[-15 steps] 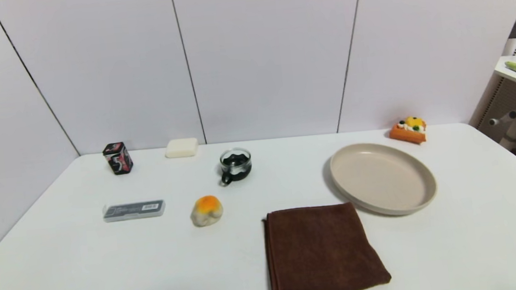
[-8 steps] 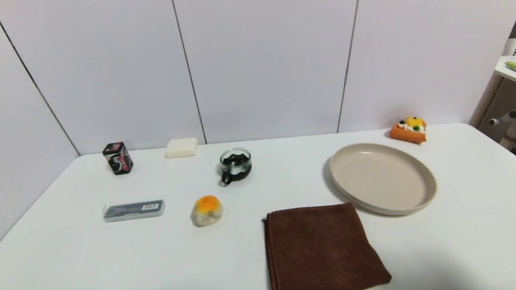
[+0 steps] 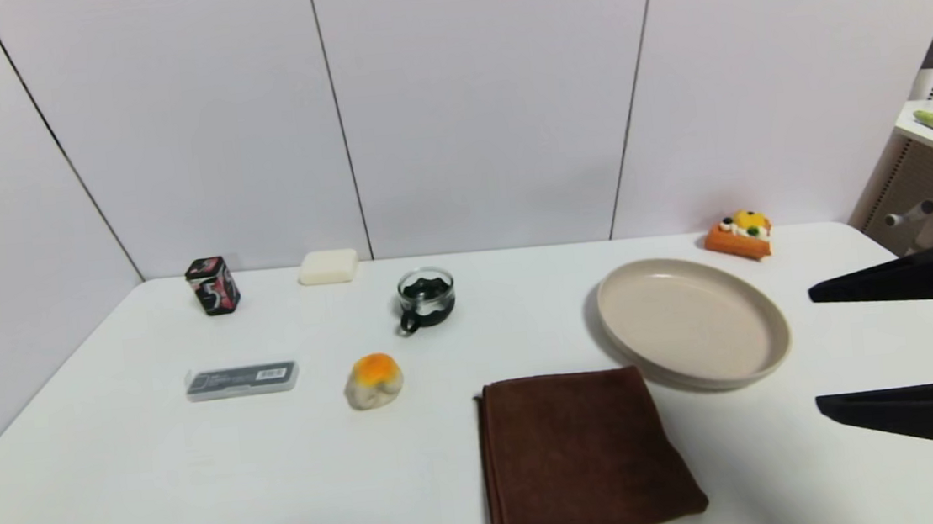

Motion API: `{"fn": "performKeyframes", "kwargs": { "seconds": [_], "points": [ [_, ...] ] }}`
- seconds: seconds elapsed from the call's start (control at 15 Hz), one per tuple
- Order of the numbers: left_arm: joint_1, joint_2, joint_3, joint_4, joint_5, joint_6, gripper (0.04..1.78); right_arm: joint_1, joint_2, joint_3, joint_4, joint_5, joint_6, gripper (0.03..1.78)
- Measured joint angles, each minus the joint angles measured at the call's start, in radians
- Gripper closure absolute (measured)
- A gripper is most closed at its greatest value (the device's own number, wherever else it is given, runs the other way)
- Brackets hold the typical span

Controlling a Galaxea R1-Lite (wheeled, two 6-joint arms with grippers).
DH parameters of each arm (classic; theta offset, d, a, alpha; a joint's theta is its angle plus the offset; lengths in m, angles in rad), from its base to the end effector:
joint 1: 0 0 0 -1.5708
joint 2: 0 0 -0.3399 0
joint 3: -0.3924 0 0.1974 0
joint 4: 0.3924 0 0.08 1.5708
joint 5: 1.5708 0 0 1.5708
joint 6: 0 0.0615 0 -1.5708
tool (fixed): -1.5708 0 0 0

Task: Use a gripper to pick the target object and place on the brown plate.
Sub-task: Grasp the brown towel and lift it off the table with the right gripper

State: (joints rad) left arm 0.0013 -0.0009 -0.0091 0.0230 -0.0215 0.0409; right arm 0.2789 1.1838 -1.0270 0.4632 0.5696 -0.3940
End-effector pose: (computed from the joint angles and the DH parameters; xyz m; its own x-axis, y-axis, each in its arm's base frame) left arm -0.0168 -0.0013 0.0752 0.9997 -0.0202 -0.0130 0.0207 0.9990 0.0406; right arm 0.1552 0.0789 0.2843 0.5104 0.7071 -0.4893 -0.8181 0.5746 -0.0231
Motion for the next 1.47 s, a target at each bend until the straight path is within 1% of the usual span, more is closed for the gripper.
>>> {"fn": "performKeyframes", "kwargs": {
  "seconds": [0.13, 0.27, 0.4, 0.6, 0.67, 0.8, 0.93, 1.0, 1.2, 1.47],
  "points": [
    [0.000, 0.000, 0.000, 0.000, 0.000, 0.000, 0.13, 0.044, 0.084, -0.015, -0.003, 0.042, -0.107, 0.10],
    [0.000, 0.000, 0.000, 0.000, 0.000, 0.000, 0.13, 0.082, 0.162, -0.016, -0.007, 0.063, -0.224, 0.10],
    [0.000, 0.000, 0.000, 0.000, 0.000, 0.000, 0.13, 0.111, 0.236, -0.016, -0.019, 0.087, -0.311, 0.10],
    [0.000, 0.000, 0.000, 0.000, 0.000, 0.000, 0.13, 0.128, 0.333, -0.016, -0.049, 0.094, -0.427, 0.10],
    [0.000, 0.000, 0.000, 0.000, 0.000, 0.000, 0.13, 0.132, 0.359, -0.014, -0.062, 0.094, -0.457, 0.10],
    [0.000, 0.000, 0.000, 0.000, 0.000, 0.000, 0.13, 0.147, 0.416, 0.001, -0.114, 0.094, -0.478, 0.10],
    [0.000, 0.000, 0.000, 0.000, 0.000, 0.000, 0.13, 0.170, 0.473, 0.008, -0.173, 0.093, -0.479, 0.10],
    [0.000, 0.000, 0.000, 0.000, 0.000, 0.000, 0.13, 0.178, 0.502, 0.004, -0.185, 0.092, -0.479, 0.10],
    [0.000, 0.000, 0.000, 0.000, 0.000, 0.000, 0.13, 0.187, 0.573, -0.023, -0.191, 0.092, -0.480, 0.10],
    [0.000, 0.000, 0.000, 0.000, 0.000, 0.000, 0.13, 0.182, 0.658, -0.065, -0.191, 0.090, -0.480, 0.10]
  ]
}}
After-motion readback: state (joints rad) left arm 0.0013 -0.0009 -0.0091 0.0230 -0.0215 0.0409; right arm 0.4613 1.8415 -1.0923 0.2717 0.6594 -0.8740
